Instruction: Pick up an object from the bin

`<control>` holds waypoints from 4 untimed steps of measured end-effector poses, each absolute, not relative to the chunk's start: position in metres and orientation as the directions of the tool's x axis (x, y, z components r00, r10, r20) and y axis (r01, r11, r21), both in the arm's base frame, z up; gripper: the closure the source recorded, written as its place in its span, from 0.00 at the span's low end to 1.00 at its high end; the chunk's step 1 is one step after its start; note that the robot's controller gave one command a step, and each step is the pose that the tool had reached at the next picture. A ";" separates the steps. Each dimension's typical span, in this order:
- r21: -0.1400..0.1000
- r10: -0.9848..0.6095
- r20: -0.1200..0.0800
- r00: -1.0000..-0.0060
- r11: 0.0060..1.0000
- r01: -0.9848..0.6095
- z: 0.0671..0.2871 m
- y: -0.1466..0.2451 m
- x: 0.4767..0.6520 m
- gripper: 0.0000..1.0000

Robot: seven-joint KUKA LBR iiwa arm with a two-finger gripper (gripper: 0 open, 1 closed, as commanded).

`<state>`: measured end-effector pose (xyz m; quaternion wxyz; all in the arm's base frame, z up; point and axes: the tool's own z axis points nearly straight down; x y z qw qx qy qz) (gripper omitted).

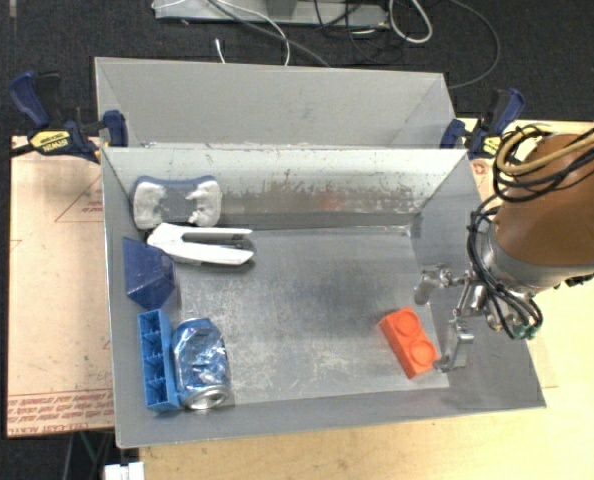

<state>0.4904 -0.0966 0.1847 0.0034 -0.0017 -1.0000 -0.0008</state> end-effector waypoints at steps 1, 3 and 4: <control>0.000 -0.001 -0.001 -1.000 1.000 -0.001 0.188 -0.096 0.492 0.00; -0.004 -0.722 -0.005 -0.692 0.692 -0.722 0.129 -0.121 0.510 0.00; -0.007 -0.984 -0.004 -0.179 0.179 -0.984 0.103 -0.105 0.506 0.00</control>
Offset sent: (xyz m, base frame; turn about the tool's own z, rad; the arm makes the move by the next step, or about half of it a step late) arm 0.0002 -0.0264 -0.1147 -0.7507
